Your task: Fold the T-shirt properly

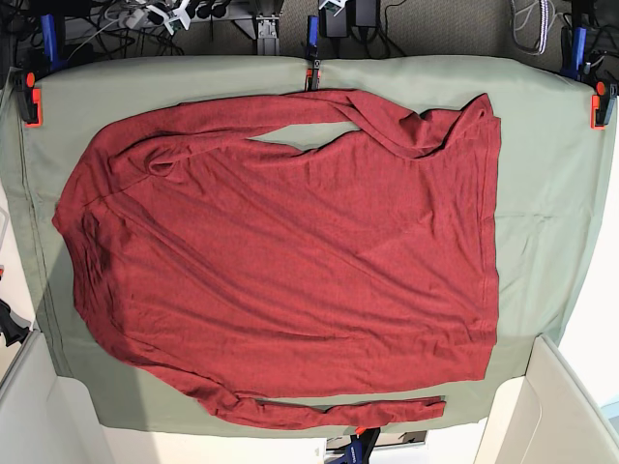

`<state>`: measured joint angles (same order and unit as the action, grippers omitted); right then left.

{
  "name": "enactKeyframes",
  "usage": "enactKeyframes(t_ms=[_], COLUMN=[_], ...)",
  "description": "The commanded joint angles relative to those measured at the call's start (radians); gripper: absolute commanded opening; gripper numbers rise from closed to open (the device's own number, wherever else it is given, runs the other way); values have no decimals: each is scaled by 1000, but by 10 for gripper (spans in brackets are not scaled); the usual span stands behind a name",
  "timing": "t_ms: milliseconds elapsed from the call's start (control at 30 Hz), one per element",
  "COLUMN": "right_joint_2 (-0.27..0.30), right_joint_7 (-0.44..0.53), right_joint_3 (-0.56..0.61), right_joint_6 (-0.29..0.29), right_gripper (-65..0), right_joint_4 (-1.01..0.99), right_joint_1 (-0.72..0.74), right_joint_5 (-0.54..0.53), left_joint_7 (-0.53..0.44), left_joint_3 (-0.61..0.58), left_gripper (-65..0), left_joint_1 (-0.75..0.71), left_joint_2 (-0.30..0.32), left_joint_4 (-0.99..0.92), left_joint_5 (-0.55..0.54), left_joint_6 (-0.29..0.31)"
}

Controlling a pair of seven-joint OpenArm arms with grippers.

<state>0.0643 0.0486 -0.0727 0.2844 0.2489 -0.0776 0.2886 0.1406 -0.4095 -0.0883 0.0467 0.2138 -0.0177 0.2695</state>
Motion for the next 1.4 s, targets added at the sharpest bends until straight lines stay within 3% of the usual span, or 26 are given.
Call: enactKeyframes(t_ms=[0,167,367,600,767,800,933,1100,1267,1367], right_joint_2=[6,13,36,43,58,62,90,124,155,171], right_joint_7=[9,9,9,8,8,8,8,8,8,7], right_joint_3=[-3,-3,-3,-3,-3,-3,-3,-3,-3,-3], right_joint_6=[11,18,90,98,99,109,241,248,270,270], right_gripper=[-629,-629,-629,-629,-629,-629,-629,-629,-629,-629], right_joint_4=[5,5,7,25,116,142,268,449,622,730], right_joint_1=[-3,-3,-3,-13,-78,-97,-187,-314,-436,-509], right_joint_5=[-1,-1,-1,-1,-1,-2,-77,-187,-245,-294], left_joint_7=[-6,14,55,156,175,175,174,170,192,249], left_joint_3=[-2,-2,-2,-2,-1,-1,6,141,346,422], left_gripper=[-613,-613,-613,-613,-600,-587,-531,-528,-509,-496], left_joint_1=[-4,-3,-25,-73,-138,-154,-233,-360,-480,-542], left_joint_2=[-2,-2,3,6,25,35,80,119,123,121], left_joint_4=[3,3,50,159,264,286,407,616,828,953], left_joint_5=[0,18,62,60,40,31,-52,-82,-208,-311], left_joint_6=[5,4,4,5,5,15,114,162,331,383])
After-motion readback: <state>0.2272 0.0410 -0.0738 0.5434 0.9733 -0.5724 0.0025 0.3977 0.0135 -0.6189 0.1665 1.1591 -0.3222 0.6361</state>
